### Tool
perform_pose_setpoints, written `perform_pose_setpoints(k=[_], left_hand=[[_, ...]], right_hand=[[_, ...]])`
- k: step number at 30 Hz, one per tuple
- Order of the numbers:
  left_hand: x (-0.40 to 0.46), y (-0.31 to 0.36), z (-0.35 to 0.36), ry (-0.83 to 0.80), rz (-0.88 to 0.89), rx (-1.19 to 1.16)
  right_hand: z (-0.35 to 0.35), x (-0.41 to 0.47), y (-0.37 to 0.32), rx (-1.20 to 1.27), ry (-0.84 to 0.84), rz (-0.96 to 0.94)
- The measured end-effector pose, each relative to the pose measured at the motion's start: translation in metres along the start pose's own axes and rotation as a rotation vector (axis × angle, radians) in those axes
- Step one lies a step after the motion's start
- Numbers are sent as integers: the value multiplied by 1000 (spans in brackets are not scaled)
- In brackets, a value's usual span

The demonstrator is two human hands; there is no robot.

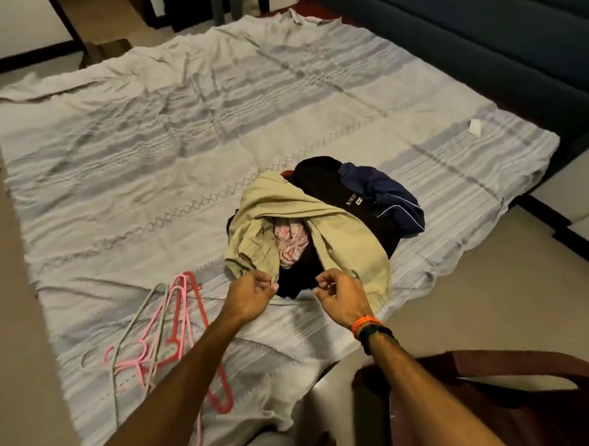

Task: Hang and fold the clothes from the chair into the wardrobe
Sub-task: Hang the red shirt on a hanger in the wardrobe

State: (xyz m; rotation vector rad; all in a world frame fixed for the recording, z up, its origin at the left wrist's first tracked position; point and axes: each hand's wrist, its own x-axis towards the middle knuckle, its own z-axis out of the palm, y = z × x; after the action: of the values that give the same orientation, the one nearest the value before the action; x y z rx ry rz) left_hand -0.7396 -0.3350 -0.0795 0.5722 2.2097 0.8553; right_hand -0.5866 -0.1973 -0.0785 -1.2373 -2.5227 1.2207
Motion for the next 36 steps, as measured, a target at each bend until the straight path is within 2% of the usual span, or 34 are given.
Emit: perform_pose_setpoints(k=[3,7,13,21,26,30,33,36], left_hand=[[34,15,1,-40,-48,-40],[83,43,1,-76,-17,-4],[147,95,10,-34,43,20],[230,159,52,-35,89,49],[287,193,93,-27,93,75],[314,194,124,-86,-2,152],[319,182,129,-108,-64,182],[323,171,132,-124,-132,181]], right_hand=[[-12,31,-4,14,16,26],[-31,79,-9,37,46,67],[-62,156,-2,36,75,87],[-104,256,48,71,110,158],[-119,305,99,49,73,254],[-114,331,128,17,-76,327],[-97,341,128,-65,-244,228],[-72,349,124,-253,-442,181]])
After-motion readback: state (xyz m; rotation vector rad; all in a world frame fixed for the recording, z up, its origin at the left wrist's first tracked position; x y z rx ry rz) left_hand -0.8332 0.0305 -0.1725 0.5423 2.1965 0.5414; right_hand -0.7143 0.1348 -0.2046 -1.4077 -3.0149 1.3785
